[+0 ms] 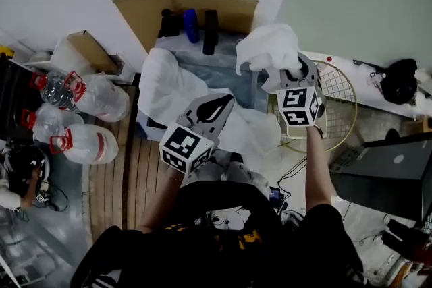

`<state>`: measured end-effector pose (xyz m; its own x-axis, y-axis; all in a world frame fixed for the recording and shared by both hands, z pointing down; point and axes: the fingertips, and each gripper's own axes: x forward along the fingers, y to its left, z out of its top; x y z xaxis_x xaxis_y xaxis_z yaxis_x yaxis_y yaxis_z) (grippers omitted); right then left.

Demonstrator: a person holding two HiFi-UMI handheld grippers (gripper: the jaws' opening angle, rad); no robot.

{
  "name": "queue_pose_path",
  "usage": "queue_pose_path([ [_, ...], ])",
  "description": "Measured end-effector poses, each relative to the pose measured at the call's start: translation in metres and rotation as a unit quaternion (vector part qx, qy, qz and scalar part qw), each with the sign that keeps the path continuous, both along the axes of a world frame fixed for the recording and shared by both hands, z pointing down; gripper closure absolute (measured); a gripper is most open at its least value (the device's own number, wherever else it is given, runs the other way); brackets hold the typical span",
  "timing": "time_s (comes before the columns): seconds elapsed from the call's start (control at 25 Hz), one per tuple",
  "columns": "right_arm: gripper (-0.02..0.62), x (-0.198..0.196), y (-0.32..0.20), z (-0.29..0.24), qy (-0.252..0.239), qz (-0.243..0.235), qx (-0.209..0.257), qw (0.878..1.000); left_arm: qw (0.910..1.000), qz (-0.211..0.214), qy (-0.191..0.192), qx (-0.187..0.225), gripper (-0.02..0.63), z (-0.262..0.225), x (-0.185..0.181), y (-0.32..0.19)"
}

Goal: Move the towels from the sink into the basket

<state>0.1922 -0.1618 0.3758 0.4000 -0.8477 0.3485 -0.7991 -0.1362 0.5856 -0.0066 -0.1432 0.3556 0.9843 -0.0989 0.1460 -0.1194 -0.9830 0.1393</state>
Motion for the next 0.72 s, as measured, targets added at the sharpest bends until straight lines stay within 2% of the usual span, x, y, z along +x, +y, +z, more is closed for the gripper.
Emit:
queue_pose_path([
  [0.16, 0.443, 0.019, 0.049, -0.005, -0.003, 0.060, 0.007, 0.998, 0.9982, 0.060, 0.004, -0.005, 0.595, 0.002, 0.026, 0.024],
  [0.32, 0.443, 0.046, 0.094, 0.007, -0.015, 0.107, 0.002, 0.994, 0.9947, 0.102, 0.006, -0.008, 0.595, 0.003, 0.057, 0.050],
  [0.48, 0.443, 0.080, 0.138, 0.028, -0.040, 0.144, -0.006, 0.989, 0.9915, 0.130, 0.002, -0.007, 0.595, 0.003, 0.097, 0.074],
  [0.72, 0.443, 0.128, 0.186, 0.079, -0.089, 0.173, -0.025, 0.981, 0.9878, 0.155, -0.007, -0.003, 0.595, 0.005, 0.159, 0.106],
])
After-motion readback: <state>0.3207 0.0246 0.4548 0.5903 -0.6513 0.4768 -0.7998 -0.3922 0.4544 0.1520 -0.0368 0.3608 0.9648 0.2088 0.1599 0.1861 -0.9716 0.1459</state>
